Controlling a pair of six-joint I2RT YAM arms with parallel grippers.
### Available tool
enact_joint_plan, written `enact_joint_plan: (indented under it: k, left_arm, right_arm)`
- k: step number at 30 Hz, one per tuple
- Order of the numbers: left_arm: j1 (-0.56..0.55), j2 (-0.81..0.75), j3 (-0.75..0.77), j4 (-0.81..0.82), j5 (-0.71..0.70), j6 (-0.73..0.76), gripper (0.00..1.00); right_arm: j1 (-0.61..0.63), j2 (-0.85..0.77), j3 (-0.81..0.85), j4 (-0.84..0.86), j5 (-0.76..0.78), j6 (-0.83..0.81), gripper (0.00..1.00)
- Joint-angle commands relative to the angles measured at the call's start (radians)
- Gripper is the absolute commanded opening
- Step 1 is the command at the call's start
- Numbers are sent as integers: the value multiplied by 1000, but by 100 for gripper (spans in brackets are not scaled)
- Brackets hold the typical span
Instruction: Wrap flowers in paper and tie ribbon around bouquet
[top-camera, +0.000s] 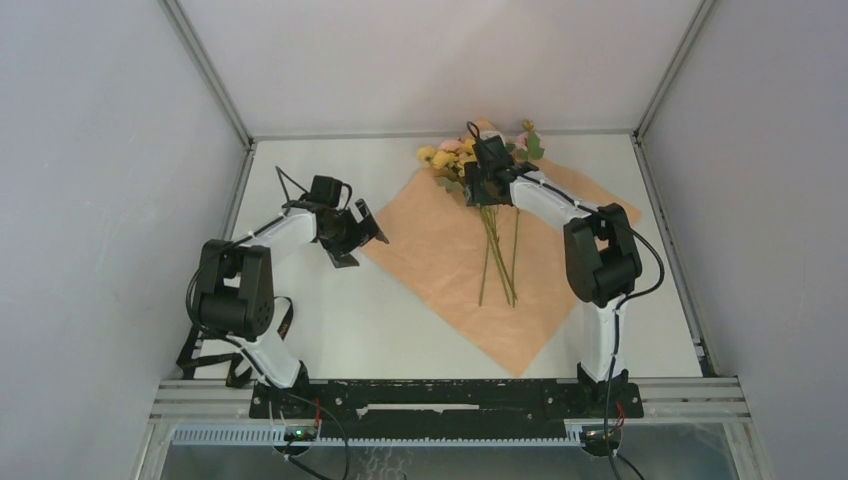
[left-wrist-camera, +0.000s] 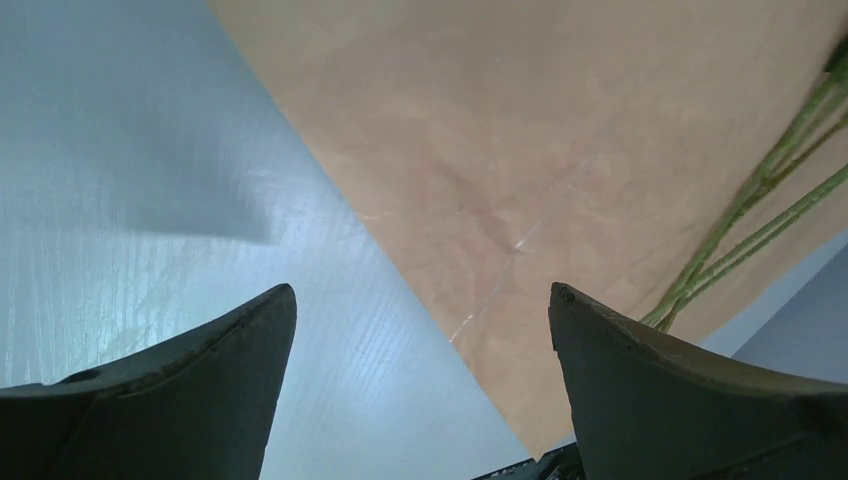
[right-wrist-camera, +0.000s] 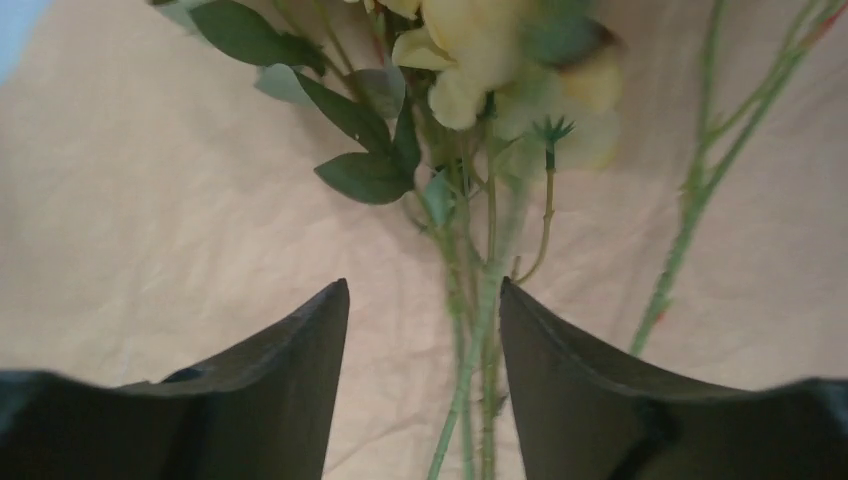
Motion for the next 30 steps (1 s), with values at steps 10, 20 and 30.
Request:
enact_joint_plan:
  k: [10, 20, 30]
  left_arm:
    - [-90, 107, -111, 187, 71, -109, 100]
    - [-150, 146, -72, 259, 203, -146, 82]
    - [-163, 134, -49, 282, 260, -143, 19]
  right_arm:
    - [-92, -240, -166, -111, 75, -49, 73]
    - [-347, -308, -373, -57, -188, 51, 72]
    - [-417, -262, -373, -50, -269, 59, 70]
